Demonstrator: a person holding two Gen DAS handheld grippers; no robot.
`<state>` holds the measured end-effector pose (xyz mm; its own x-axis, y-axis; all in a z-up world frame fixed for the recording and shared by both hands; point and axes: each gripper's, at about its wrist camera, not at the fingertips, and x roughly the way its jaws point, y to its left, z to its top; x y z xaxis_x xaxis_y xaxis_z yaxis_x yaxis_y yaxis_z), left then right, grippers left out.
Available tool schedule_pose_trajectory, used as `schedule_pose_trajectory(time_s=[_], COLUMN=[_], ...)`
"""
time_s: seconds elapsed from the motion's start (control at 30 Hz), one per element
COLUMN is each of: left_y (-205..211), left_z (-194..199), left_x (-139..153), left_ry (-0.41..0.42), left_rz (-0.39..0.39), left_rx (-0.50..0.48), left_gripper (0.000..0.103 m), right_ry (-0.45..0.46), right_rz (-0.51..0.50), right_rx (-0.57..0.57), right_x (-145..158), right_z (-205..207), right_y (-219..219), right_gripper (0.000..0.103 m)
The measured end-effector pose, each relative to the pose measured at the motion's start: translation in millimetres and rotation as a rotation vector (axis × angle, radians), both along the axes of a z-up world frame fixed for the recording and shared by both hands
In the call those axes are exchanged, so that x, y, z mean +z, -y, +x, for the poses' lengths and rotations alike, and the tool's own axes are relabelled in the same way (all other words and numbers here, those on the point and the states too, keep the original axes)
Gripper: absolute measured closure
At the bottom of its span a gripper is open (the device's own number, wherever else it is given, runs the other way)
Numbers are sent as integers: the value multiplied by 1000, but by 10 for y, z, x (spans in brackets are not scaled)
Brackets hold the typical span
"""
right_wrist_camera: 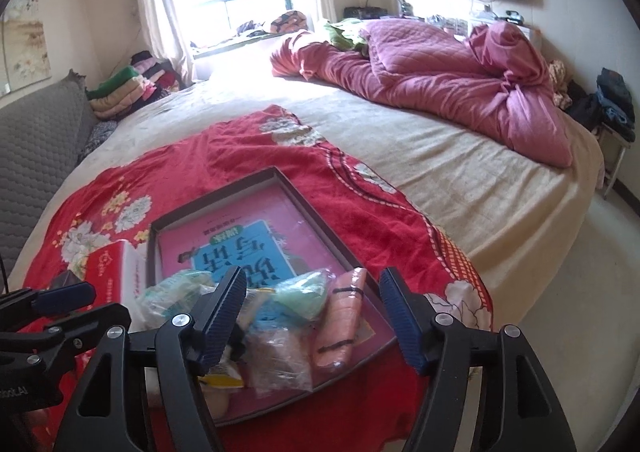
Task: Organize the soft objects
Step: 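Move both grippers back over the remaining pile of items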
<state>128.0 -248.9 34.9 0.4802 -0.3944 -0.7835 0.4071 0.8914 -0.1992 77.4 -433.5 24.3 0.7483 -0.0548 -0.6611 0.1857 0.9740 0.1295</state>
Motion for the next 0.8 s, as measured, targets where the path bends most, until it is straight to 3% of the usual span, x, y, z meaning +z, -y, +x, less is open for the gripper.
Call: schedule_pose_trajectory(time_s=[0.5,0.8], left_y=[-920,-1958], left_z=[-213,-273], left_x=[276,-27], left_ry=[49,-30], left_rz=[-22,3], left_rx=[142,333], left_gripper=[32,32], right_ry=[72,72], right_rz=[-83,-147], right_rx=[189,396], right_x=[468,520], right_z=[-99,-199], right_y=[-884,-1742], right_gripper=[32,32])
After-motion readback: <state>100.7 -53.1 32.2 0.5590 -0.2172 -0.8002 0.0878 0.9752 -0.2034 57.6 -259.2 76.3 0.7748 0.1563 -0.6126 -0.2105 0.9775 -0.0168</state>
